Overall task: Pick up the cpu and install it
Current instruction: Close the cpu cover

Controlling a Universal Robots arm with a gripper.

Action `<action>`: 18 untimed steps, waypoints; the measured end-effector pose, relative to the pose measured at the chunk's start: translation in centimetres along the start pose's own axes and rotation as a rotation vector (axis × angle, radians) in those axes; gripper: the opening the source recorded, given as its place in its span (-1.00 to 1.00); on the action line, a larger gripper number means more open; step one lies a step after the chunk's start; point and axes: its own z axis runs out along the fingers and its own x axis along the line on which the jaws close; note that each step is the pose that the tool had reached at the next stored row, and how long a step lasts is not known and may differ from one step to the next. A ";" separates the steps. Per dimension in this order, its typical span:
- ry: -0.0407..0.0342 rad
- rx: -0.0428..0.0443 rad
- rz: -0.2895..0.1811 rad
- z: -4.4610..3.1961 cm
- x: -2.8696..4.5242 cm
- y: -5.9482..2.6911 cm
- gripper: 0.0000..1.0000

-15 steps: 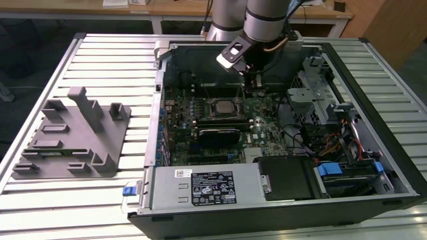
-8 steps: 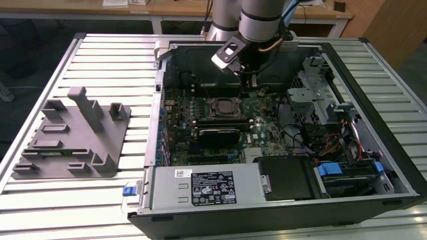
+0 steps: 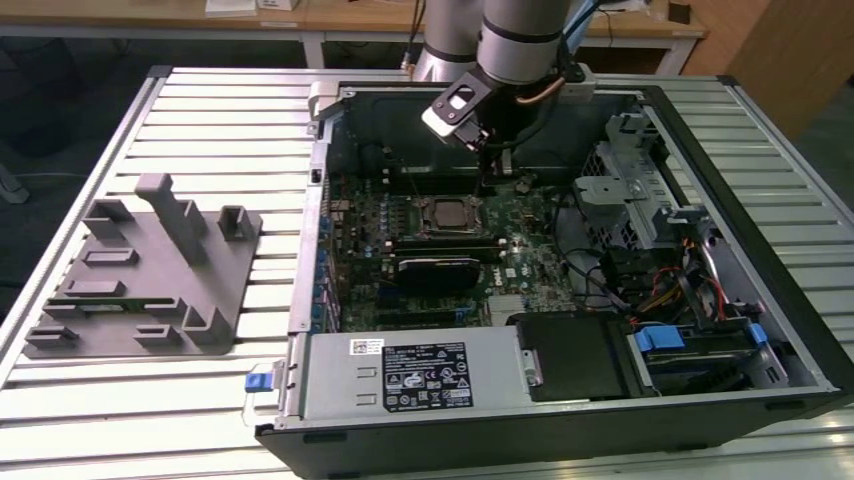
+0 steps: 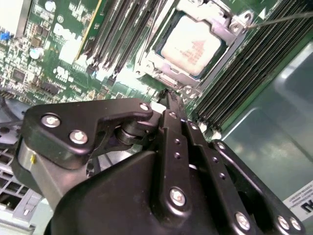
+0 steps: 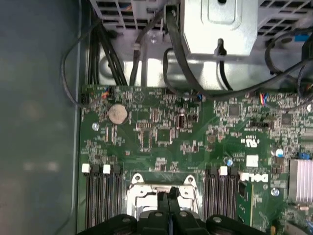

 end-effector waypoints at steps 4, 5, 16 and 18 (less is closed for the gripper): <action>-0.0002 0.0015 0.000 -0.01 0.00 0.00 -0.79; -0.0001 0.0016 0.000 0.00 0.00 0.00 -0.79; 0.0000 0.0017 0.000 0.38 -0.16 -1.92 -0.79; 0.0001 0.0017 0.000 0.45 -0.23 -2.42 -0.79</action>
